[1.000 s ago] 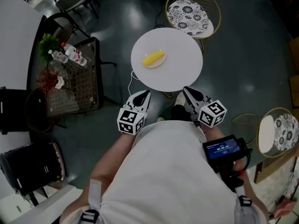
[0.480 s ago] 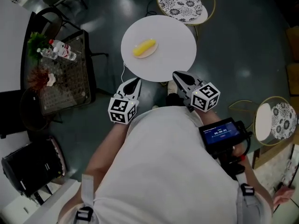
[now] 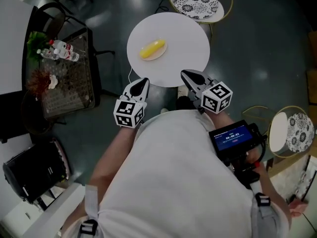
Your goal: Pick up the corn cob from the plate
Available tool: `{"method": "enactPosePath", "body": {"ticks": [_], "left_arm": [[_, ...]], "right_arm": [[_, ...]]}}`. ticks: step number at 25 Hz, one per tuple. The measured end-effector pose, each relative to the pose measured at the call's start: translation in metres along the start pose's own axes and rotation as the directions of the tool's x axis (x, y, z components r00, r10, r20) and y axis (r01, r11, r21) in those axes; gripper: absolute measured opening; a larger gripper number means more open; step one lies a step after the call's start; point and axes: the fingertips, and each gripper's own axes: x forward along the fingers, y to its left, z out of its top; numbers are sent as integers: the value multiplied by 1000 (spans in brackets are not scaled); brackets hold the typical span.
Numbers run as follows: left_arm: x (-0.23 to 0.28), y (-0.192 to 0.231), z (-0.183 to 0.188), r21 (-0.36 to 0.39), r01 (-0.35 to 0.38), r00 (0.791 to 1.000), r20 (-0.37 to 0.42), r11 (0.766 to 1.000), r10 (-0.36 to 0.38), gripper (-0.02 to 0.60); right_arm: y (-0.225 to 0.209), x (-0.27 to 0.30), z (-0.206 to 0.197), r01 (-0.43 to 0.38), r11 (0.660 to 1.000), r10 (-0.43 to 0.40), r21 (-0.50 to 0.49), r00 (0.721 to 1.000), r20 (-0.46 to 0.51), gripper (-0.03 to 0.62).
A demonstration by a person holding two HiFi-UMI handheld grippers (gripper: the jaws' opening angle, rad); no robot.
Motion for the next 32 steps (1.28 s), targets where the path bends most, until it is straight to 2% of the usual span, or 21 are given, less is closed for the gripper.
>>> {"method": "enactPosePath", "body": {"ticks": [14,19,27,32], "left_arm": [[41,18,-2,-46,-62,996,-74,997,59,12],[79,38,2,-54,-90,990,-114,995,83,13],[83,52,-1,-65,-138,978,-165,988,126,13],[119,65,10,-30,-146,965,-222,989,136,14]], "right_arm": [[-37,34,-1,-72,996,75,48,995,-69,9],[-73,63,7,-121,991,126,57,986,-105,9],[-74,74,12,-174,983,181,64,974,-136,9],[-109,87,17,-199,976,211,93,966,-149,9]]}}
